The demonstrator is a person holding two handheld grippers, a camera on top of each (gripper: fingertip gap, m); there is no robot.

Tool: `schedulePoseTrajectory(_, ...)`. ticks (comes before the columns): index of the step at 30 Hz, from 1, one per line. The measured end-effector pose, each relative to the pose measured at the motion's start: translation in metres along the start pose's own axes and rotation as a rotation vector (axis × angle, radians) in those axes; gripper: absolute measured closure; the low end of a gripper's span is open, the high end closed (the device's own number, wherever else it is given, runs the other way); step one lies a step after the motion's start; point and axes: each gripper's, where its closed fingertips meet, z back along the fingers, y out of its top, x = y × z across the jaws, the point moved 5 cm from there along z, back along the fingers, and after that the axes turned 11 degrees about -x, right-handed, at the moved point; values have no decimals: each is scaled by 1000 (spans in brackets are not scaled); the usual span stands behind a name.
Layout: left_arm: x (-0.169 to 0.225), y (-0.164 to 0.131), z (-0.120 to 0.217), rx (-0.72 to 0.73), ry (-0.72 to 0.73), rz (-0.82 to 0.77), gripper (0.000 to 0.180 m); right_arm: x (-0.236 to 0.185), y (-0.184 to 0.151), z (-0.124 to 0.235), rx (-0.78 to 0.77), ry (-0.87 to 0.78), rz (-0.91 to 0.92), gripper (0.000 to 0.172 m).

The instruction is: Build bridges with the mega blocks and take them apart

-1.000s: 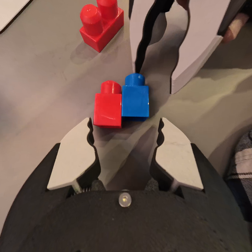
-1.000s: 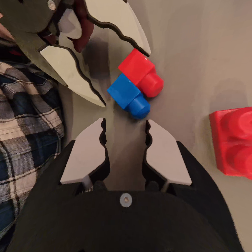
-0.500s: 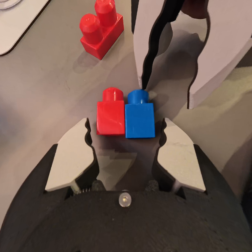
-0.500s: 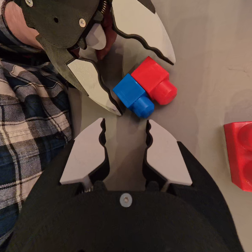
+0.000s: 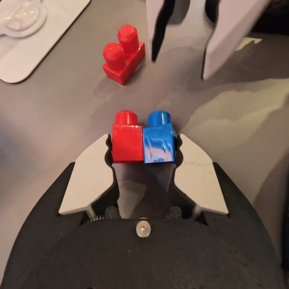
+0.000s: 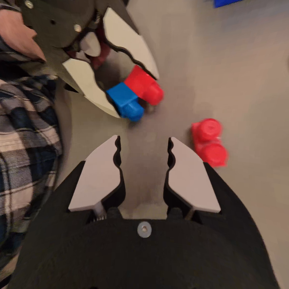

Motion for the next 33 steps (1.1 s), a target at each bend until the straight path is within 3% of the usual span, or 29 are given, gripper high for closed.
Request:
schedulePoseTrajectory(5, -2, -4, 0, -1, -10, -4, 103, 50, -11, 23, -104, -203, 14, 112)
schedulePoseTrajectory(10, 3, -4, -4, -23, -20, -14, 103, 68, -12, -2, -289, -257, 142, 106)
schedulePoseTrajectory(14, 3, -7, -11, -71, -44, -32, 99, 75, -9, -24, -381, -254, 206, 114)
schedulePoseTrajectory(16, 3, -6, -11, -78, -54, -34, 99, 75, -5, -26, -375, -239, 219, 136)
schedulePoseTrajectory(19, 2, -4, -11, -65, -10, -66, 101, 77, -3, -27, -378, -238, 210, 137)
schedulePoseTrajectory(22, -1, 1, -4, 10, 38, -57, 104, 75, 3, -22, -273, -186, 119, 137)
schedulePoseTrajectory(26, -6, 5, 6, 30, 115, -119, 104, 59, 23, -2, 33, 13, -58, 137)
schedulePoseTrajectory(33, -9, 12, 15, 54, 226, -168, 104, 40, 27, -5, 298, 270, -315, 137)
